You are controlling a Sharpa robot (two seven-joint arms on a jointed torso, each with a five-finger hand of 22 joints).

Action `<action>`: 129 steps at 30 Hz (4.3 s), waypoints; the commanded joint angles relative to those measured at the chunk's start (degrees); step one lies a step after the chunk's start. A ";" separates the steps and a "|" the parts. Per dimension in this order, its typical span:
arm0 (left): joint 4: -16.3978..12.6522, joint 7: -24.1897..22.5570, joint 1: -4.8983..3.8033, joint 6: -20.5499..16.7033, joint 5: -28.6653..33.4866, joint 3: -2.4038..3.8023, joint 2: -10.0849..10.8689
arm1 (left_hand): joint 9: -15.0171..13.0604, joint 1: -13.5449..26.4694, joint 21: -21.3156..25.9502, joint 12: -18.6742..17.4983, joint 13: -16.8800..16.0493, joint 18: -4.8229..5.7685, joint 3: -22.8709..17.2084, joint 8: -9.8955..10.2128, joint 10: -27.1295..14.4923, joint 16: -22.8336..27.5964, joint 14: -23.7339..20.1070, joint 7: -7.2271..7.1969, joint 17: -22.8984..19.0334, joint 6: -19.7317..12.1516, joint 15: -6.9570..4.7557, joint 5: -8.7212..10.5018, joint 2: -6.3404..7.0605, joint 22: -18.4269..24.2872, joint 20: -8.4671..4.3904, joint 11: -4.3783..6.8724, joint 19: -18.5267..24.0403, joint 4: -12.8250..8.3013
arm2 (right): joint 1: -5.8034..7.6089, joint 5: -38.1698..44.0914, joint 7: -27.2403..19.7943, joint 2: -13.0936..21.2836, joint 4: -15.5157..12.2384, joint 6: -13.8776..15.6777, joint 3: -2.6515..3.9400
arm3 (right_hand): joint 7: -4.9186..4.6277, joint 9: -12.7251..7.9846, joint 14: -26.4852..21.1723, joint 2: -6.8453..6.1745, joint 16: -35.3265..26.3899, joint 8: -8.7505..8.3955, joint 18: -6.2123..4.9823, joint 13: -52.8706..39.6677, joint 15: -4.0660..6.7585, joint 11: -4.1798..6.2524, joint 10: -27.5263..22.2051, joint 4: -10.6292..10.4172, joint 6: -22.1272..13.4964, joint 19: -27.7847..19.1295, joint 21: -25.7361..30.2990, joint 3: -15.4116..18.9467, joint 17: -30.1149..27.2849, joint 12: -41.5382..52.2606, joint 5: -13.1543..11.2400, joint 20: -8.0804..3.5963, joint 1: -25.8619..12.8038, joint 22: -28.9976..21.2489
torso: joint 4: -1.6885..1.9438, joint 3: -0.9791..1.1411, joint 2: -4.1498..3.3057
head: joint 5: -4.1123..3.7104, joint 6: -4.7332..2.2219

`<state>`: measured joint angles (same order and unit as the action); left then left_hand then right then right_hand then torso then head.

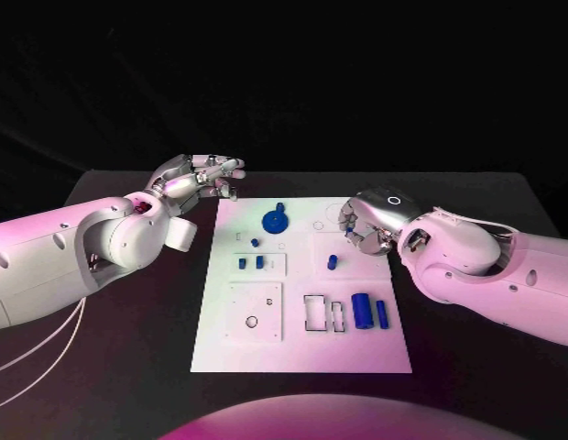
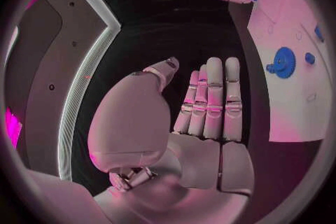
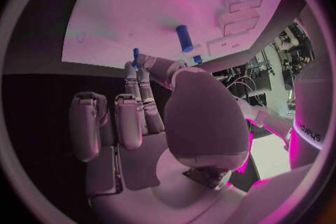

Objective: Assemble the parts on the task board

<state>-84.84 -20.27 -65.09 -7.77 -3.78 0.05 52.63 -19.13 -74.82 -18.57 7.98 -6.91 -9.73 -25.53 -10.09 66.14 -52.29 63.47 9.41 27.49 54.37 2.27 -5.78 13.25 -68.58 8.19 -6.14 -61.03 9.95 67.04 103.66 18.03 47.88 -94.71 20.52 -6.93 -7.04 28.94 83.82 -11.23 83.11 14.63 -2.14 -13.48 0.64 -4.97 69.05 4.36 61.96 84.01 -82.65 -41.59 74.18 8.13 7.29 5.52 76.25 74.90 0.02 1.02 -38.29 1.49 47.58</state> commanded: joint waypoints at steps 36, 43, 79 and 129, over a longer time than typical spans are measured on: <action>2.34 -0.01 -0.03 1.68 0.22 0.04 -3.24 | -0.10 -0.13 0.66 -0.58 -0.03 -0.51 0.67 -0.36 -0.83 0.36 -0.54 0.10 -0.09 -0.36 0.06 -0.25 -0.67 0.25 0.15 -0.06 -0.41 -0.02 | -8.48 -4.06 -3.59 -10.77 -4.87 3.53 -0.18 | 0.04 0.16 2.75 0.79 -0.03 0.19 0.46 -0.62 0.40 1.73 2.20 0.29 0.31 2.40 -0.19 -0.77 -0.30 -0.17 0.15 -0.45 0.36 12.91 | 0.10 -0.11 -0.03 | 8.39 2.42; 2.48 0.05 -0.04 1.68 0.21 0.04 -3.25 | -0.11 -0.13 0.72 -0.61 -0.02 -0.51 0.72 -0.37 -0.90 0.38 -0.56 0.11 -0.10 -0.37 0.07 -0.26 -0.68 0.29 0.16 -0.08 -0.42 -0.02 | -9.04 -4.08 -3.83 -11.49 -4.25 3.66 -0.23 | 0.04 0.16 2.75 0.79 -0.03 0.19 0.46 -0.62 0.40 1.73 2.20 0.29 0.31 2.40 -0.19 -0.77 -0.30 -0.17 0.15 -0.45 0.36 12.91 | 0.09 -0.15 -0.05 | 9.07 2.42; 2.41 0.55 -0.06 2.02 0.20 0.04 -3.00 | -0.11 -0.12 0.91 -0.67 -0.01 -0.50 0.94 -0.36 -1.10 0.44 -0.63 0.18 -0.13 -0.52 0.13 -0.26 -0.71 0.41 0.20 -0.14 -0.46 0.02 | -10.28 -3.90 -3.87 -13.25 -1.51 1.83 -0.54 | 0.00 0.23 2.73 0.80 -0.10 0.14 0.42 -0.68 0.38 1.69 2.20 0.44 0.23 2.32 -0.05 -0.94 -0.46 -0.33 0.30 -0.46 0.23 12.86 | 0.09 -0.13 -0.06 | 9.94 2.42; 2.61 1.38 -0.06 2.86 0.17 0.04 -2.79 | -0.14 0.11 1.26 -0.70 -0.04 -0.49 1.33 -0.40 -1.30 0.53 -0.72 0.26 -0.16 -0.67 0.21 -0.23 -1.01 0.61 0.28 -0.22 -0.53 0.34 | -7.17 -4.80 -3.70 -4.92 -8.58 4.25 -0.61 | -2.82 -1.58 0.28 -3.07 -3.13 -4.14 -1.76 1.85 -2.68 -1.78 -9.38 0.94 -6.20 -2.84 10.02 4.15 -6.98 -2.71 2.67 2.48 -5.39 9.68 | -0.18 -0.16 0.18 | 8.73 2.42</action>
<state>-82.19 -18.74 -65.10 -6.00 -3.78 0.04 49.89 -19.18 -74.73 -17.65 7.49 -6.90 -9.73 -24.51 -10.30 65.11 -52.07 63.27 9.61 27.41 54.17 2.46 -5.78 12.73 -68.02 8.40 -6.35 -61.23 10.36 59.41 99.93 13.78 42.36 -102.63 24.03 -7.63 -9.97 27.41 83.72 -14.58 79.88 10.40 -3.08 -11.61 -1.94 -6.99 59.33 5.34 55.52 80.92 -72.41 -37.69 67.13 5.25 9.74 7.99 70.98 74.92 -0.07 0.86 -38.16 10.57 50.01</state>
